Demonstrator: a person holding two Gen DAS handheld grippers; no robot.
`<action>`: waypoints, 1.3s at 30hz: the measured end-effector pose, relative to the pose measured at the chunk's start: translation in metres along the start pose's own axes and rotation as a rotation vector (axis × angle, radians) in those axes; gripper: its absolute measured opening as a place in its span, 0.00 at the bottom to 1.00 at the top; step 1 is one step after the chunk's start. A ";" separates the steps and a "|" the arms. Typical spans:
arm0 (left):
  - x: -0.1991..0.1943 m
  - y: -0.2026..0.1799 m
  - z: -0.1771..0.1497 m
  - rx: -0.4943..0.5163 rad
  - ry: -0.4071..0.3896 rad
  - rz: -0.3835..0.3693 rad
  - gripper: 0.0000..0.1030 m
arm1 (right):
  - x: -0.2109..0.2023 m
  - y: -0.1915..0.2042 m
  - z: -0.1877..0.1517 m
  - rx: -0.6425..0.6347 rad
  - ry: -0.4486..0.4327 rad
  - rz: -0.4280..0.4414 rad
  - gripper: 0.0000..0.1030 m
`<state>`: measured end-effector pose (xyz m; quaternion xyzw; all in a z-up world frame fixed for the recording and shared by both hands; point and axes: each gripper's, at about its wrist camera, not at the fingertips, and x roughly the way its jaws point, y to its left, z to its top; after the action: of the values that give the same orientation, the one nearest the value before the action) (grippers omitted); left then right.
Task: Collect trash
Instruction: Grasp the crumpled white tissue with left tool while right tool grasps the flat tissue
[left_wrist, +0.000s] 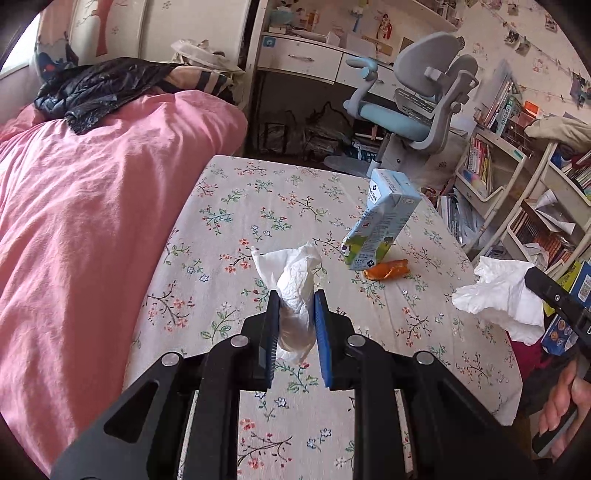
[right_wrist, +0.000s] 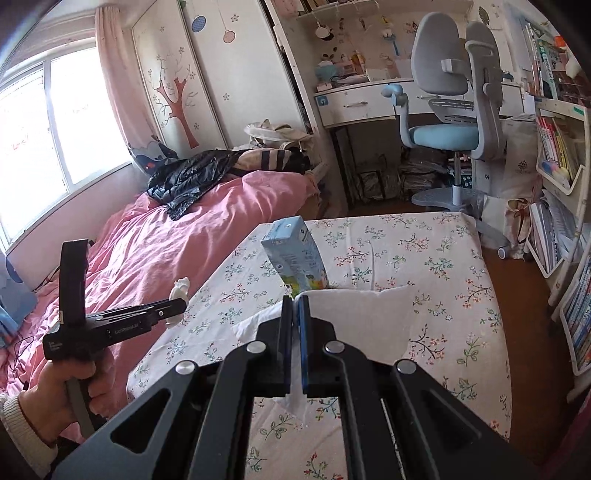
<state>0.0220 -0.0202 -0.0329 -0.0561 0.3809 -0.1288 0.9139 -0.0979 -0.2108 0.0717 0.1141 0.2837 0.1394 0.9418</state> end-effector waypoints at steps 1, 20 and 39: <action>-0.003 0.002 -0.001 -0.003 -0.002 0.001 0.17 | 0.000 0.001 -0.001 0.002 0.003 0.002 0.04; -0.037 -0.013 -0.016 0.075 -0.041 0.041 0.17 | 0.000 0.021 -0.022 -0.032 0.066 0.049 0.04; -0.044 -0.021 -0.023 0.114 -0.049 0.061 0.17 | 0.000 0.028 -0.030 -0.044 0.084 0.057 0.04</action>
<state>-0.0284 -0.0287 -0.0152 0.0044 0.3518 -0.1207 0.9282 -0.1199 -0.1808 0.0555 0.0955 0.3167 0.1769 0.9270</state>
